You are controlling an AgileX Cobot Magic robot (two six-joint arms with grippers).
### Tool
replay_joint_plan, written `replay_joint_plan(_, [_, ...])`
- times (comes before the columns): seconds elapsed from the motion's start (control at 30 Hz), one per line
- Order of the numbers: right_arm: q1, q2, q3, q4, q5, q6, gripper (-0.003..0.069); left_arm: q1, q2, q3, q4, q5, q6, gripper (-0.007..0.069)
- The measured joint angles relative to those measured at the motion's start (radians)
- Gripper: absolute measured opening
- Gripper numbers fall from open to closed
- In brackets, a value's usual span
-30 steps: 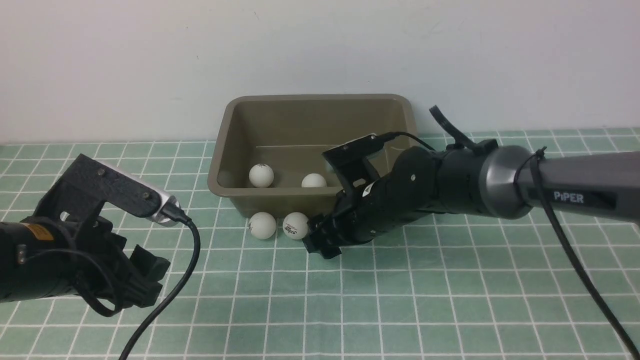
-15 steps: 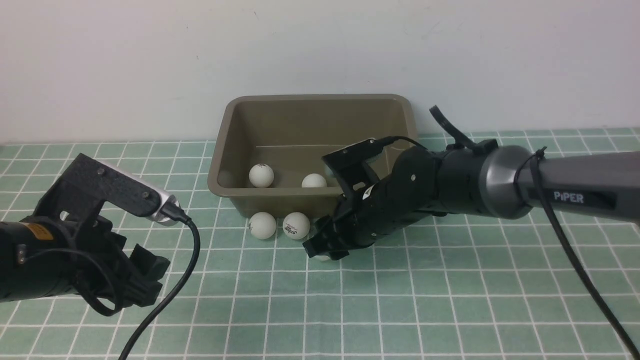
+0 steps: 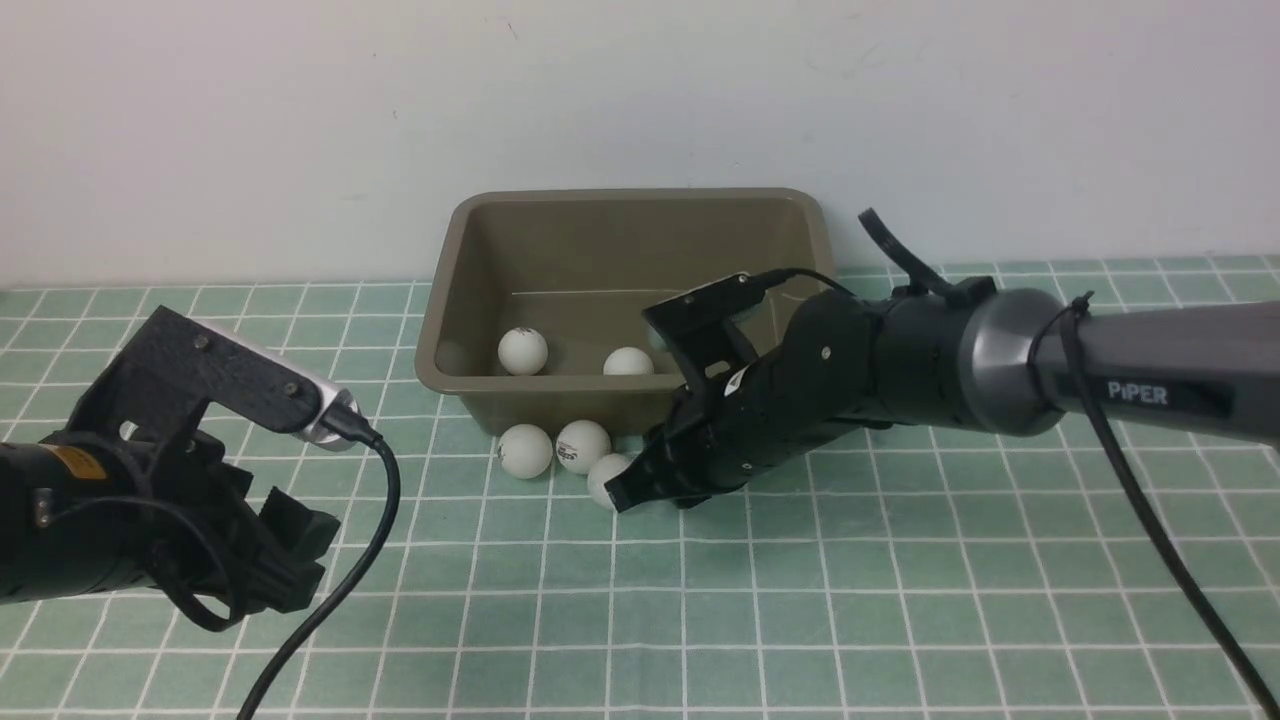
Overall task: Put the table tennis balls in the box on the green coffee tablecloth.
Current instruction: 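Reach for and grasp a ping pong ball on the table beside the basket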
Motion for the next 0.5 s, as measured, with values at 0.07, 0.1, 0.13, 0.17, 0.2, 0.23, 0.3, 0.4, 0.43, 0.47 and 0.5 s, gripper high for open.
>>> replay_joint_plan(0.07, [0.0,-0.001,0.0,-0.003,0.03,0.0,0.0152,0.0,0.0,0.0,0.0,0.0,0.0,0.0461])
replay_joint_plan(0.1, [0.0,-0.002,0.0,-0.01,0.044,0.0,0.0176,0.0,0.0,0.0,0.0,0.0,0.0,0.0461])
replay_joint_plan(0.13, [0.0,-0.011,0.0,-0.018,0.059,0.0,0.0207,0.0,0.0,0.0,0.0,0.0,0.0,0.0461])
replay_joint_plan(0.17, [0.0,-0.019,0.0,-0.022,0.073,0.0,0.0223,0.0,0.0,0.0,0.0,0.0,0.0,0.0461])
replay_joint_plan(0.2, [0.0,-0.026,0.0,-0.026,0.08,0.0,0.0232,0.0,0.0,0.0,0.0,0.0,0.0,0.0461])
replay_joint_plan(0.23, [0.0,-0.035,0.0,-0.031,0.086,0.0,0.0239,0.0,0.0,0.0,0.0,0.0,0.0,0.0461])
replay_joint_plan(0.3, [0.0,-0.065,0.0,-0.046,0.105,0.0,0.0252,0.0,0.0,0.0,0.0,0.0,0.0,0.0461])
replay_joint_plan(0.4, [0.0,-0.144,0.0,-0.09,0.144,0.024,0.026,0.0,0.0,0.0,0.0,0.0,0.0,0.0461])
replay_joint_plan(0.43, [0.0,-0.185,0.0,-0.121,0.157,0.044,0.026,0.0,0.0,0.0,0.0,0.0,0.0,0.0461])
replay_joint_plan(0.47, [0.0,-0.207,0.0,-0.149,0.165,0.064,0.0261,0.0,0.0,0.0,0.0,-0.001,0.0,0.0461])
replay_joint_plan(0.5, [0.0,-0.229,0.0,-0.176,0.171,0.084,0.0261,0.0,0.0,0.0,0.0,-0.001,0.0,0.0461])
